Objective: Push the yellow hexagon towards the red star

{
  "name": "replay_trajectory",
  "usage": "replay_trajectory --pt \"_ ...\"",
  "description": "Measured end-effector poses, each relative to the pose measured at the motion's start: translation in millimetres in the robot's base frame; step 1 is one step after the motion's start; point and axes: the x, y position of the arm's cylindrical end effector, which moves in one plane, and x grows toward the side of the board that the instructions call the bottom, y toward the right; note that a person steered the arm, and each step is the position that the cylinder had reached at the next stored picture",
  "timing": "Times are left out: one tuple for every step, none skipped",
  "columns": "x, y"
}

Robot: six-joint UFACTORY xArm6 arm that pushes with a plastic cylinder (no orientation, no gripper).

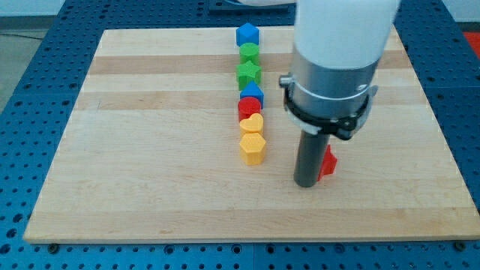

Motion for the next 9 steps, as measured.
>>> replay_trajectory --pt "-19.9 22.9" --pt "-43.0 33.4" --pt "-51.7 34.6" --pt "-21.5 34.0" --pt "24.5 -1.7" --pt "32.5 -106.7" --pt "18.0 -180.0" --pt "-16.8 -168.1" --pt "-27.7 -115.1"
